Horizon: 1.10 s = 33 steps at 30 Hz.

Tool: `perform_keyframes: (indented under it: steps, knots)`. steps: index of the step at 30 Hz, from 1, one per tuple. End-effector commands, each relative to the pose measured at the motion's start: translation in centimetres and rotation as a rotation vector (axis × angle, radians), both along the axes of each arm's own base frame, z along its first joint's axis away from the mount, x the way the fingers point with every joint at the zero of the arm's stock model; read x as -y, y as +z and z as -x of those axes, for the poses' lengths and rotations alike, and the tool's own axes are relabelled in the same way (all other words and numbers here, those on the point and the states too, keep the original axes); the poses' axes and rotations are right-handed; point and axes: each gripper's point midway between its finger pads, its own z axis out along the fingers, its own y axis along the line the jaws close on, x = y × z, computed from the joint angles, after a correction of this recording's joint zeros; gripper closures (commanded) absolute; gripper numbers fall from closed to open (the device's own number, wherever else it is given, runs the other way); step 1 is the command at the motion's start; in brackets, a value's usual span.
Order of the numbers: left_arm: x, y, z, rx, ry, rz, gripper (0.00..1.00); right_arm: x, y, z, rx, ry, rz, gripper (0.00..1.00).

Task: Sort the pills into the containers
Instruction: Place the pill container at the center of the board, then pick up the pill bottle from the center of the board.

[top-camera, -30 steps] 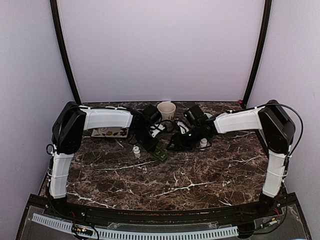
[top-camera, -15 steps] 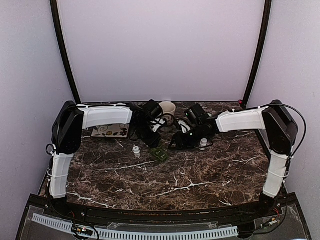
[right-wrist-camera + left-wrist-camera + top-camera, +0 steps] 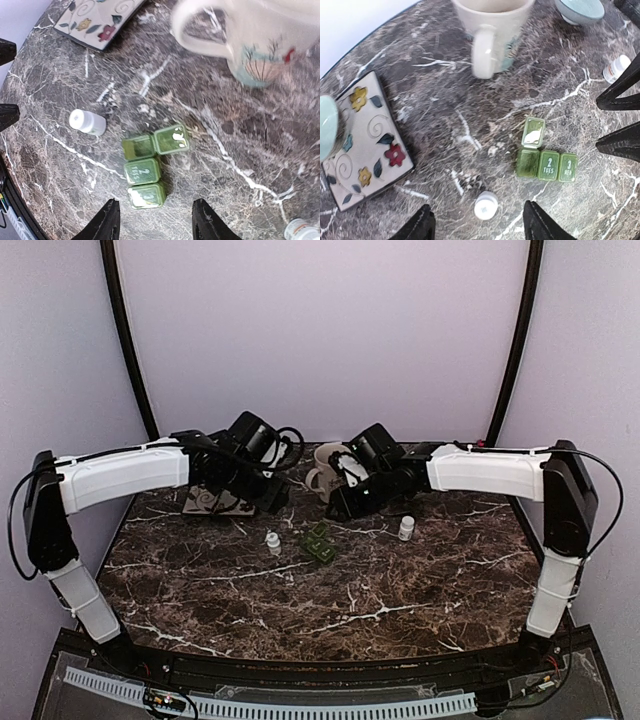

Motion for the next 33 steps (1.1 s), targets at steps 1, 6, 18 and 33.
perform_keyframes:
  steps: [1,6,18,33]
  knots:
    - [-2.6,0.3,0.9,0.062,0.124,0.057,0.38,-1.5,2.1,-0.7,0.119,0.031,0.065,0.51]
    - [-5.6,-2.0,3.6,0.059,0.207,0.123,0.35,-4.7,1.5,-0.1,0.160,0.099,0.123,0.52]
    - [-7.5,-7.1,7.3,0.075,0.187,0.297,0.32,-9.8,-1.1,0.0,0.188,0.129,0.165,0.52]
    - [-6.9,-11.6,7.9,0.079,0.112,0.309,0.31,-13.4,-2.9,2.0,0.120,0.252,0.175,0.49]
